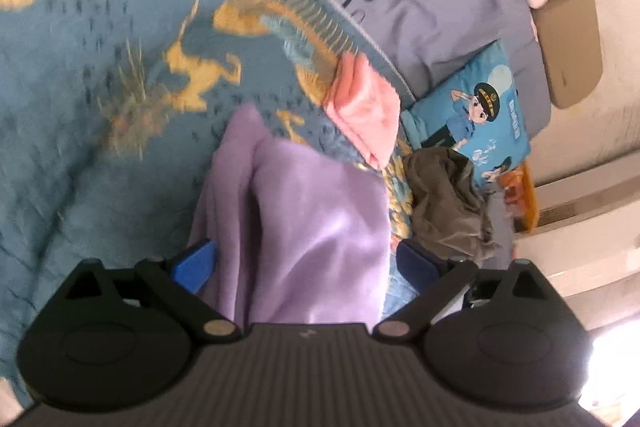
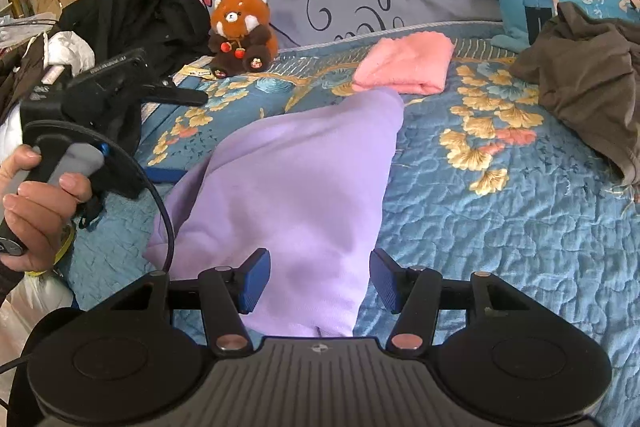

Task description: Fold clothes

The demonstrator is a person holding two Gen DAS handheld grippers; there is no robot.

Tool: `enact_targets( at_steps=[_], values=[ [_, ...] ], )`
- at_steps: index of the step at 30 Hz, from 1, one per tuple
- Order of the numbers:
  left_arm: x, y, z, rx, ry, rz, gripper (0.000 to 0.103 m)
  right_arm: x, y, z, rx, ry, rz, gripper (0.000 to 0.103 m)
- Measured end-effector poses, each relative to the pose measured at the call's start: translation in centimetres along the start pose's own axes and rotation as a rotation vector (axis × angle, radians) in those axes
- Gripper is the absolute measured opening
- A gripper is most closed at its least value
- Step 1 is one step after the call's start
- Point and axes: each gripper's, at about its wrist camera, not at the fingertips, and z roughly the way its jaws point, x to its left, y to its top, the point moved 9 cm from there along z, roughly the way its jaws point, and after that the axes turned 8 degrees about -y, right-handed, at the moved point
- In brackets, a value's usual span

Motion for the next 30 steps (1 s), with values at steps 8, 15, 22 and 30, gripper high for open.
enact_targets(
  at_steps=[8,15,22,30],
  values=[
    [-2.9,0.1,0.0,0.026,-0.026,0.029,0.1,0.0,-0.2,0.0,0.002,0.013,0.012,0.055],
    [0.2,-1.4,4.1,0.104,0.013,-0.092,0.096,-0.5,0.1,-0.4,-0.007,0.01,0.034,0.055],
    [0.9,-2.3,4.9,0.085,0.016,-0.114,0.04,-0.5,-0.1,-0.2,-0.006,0.018,0.033,0.055],
    [0.8,-2.2,3.4,0.065,0.019,-0.094,0.018,0.1,-0.2,-0.2,-0.003,0.029,0.012,0.055]
  ],
)
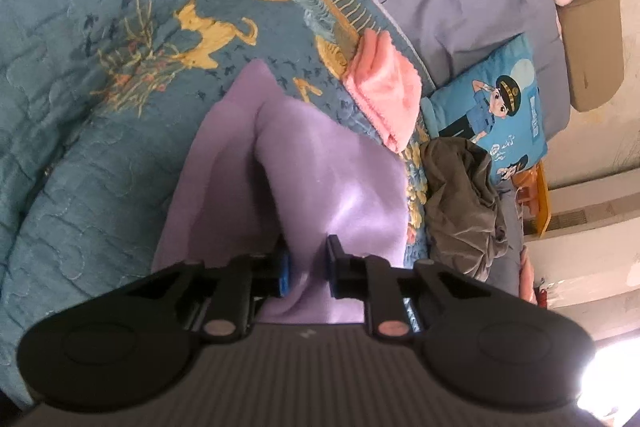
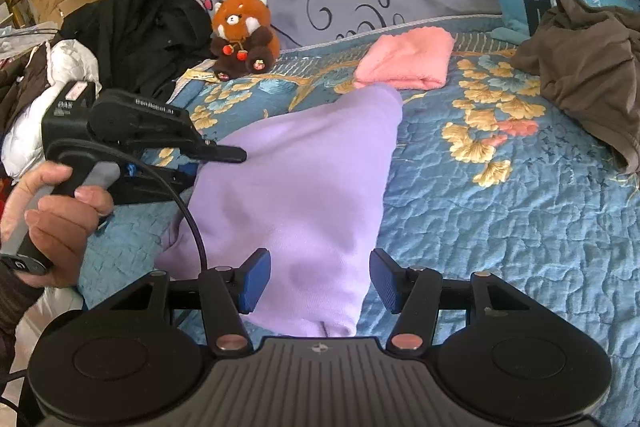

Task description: Fold clothes

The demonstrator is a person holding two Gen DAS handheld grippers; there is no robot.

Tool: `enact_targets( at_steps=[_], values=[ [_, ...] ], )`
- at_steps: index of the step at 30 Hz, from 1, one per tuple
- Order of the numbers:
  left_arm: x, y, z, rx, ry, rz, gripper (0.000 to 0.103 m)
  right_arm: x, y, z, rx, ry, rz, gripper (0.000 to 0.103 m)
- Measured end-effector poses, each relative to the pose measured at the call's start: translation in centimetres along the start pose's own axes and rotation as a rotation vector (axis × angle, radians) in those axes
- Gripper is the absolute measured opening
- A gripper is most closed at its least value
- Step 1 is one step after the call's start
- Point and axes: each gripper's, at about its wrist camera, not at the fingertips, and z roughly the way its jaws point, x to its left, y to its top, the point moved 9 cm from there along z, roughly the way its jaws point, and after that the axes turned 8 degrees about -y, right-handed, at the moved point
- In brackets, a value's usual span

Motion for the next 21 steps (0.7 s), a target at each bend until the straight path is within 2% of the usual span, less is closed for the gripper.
enact_targets(
  at_steps=[7,9,11,13,18,21],
  values=[
    [-7.0,0.1,-1.8,0.017,0.092,0.281,0.018,1.0,-0.3,0.1,-0.001,0.008,-0.044,0.055],
    [-8.2,0.3,-1.0,0.037,0.18,0.389,0.018,1.1,-0.3,0.2,0.004,0.008,-0.05,0.055],
    [-8.2,0.3,0.3,0.073,0.311,0.495,0.019,1.2,-0.6,0.5,0.016,0.004,-0.059,0.055],
    [-7.4,0.3,1.5,0.128,0.392,0.54,0.019,1.3,-1.1,1.0,0.043,-0.005,-0.073,0.055],
    [-6.2,-0.2,2.4,0.187,0.457,0.603,0.021,1.4,-3.0,2.6,0.129,-0.022,-0.103,0.055],
    [-6.9,-0.6,2.5,0.198,0.475,0.685,0.022,1.2,-3.2,2.5,0.128,-0.018,-0.082,0.052]
  ],
)
